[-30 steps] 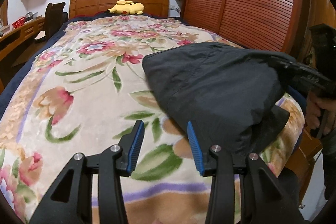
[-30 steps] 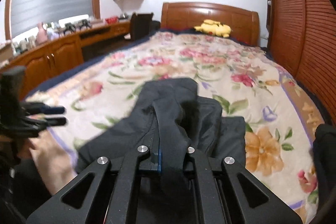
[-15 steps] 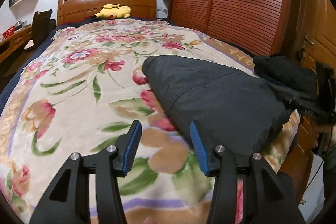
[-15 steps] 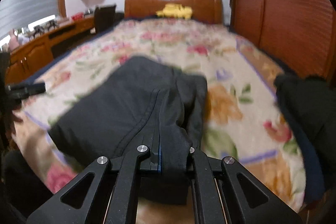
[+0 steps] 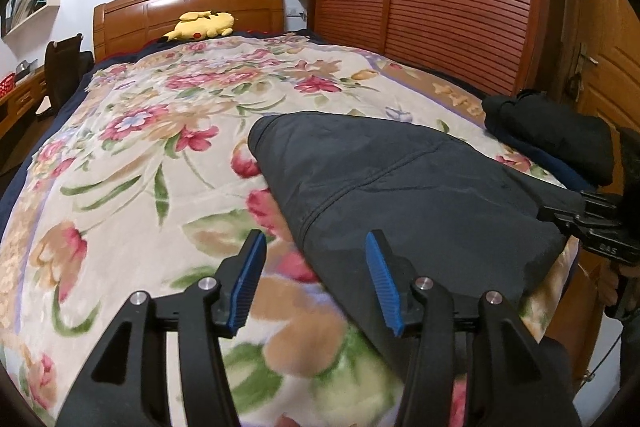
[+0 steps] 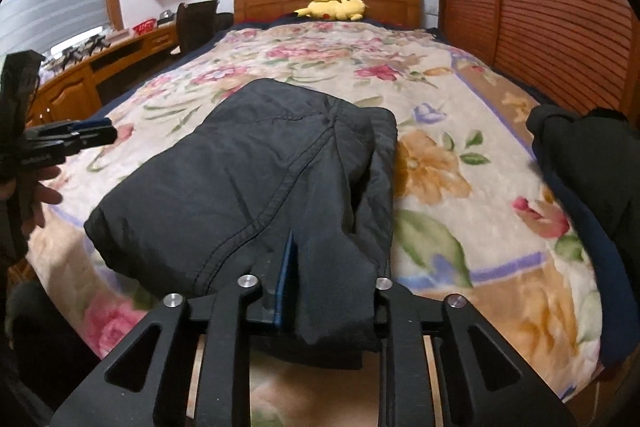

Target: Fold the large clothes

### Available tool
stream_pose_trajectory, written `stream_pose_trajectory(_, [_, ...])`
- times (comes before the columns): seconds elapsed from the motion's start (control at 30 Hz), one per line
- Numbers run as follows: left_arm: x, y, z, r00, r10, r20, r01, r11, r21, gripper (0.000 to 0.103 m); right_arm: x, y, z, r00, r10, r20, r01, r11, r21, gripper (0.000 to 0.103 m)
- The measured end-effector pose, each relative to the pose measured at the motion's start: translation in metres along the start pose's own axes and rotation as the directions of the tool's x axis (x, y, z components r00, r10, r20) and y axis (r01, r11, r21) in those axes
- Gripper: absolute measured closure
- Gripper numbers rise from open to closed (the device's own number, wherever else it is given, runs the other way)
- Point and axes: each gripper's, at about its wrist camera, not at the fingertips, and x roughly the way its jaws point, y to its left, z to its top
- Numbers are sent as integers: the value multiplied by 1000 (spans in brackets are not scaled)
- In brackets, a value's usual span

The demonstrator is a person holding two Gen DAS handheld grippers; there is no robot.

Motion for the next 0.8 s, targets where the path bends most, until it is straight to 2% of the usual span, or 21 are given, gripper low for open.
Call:
stream_pose_trajectory(0.13, [17, 0, 6, 1000, -2, -12, 2, 1000, 19, 52, -6, 1, -4, 1000, 10, 0, -10, 1000, 13, 66])
stream_pose_trajectory(0.2, [27, 1, 10, 1000, 1, -17, -1, 1000, 27, 52, -10, 3, -6, 1000, -25, 4, 25, 1000, 2, 42])
stream_pose_trajectory(0.27, [37, 3, 15, 1000, 0, -24, 0, 1000, 31, 52, -17, 4, -8, 998, -59, 17, 59, 998, -15, 35])
stream_pose_trajectory(0.4, [62, 8, 30, 999, 2, -36, 0, 999, 45, 51, -26, -1, -15, 997, -74, 0, 74, 997, -13, 33])
stream_pose_trajectory(0.6, [103, 15, 53, 998, 22, -65, -18, 997, 73, 51, -34, -17, -37, 995, -93, -30, 94, 994, 50, 33])
stream_pose_trajectory(0.73, [134, 25, 63, 993, 52, -104, -43, 995, 85, 51, -26, -22, -44, 996, -78, -31, 81, 991, 104, 33])
stream_pose_trajectory(0.8, [150, 33, 67, 990, 64, -124, -55, 996, 74, 51, -19, -23, -44, 994, -104, -23, 106, 987, 118, 33])
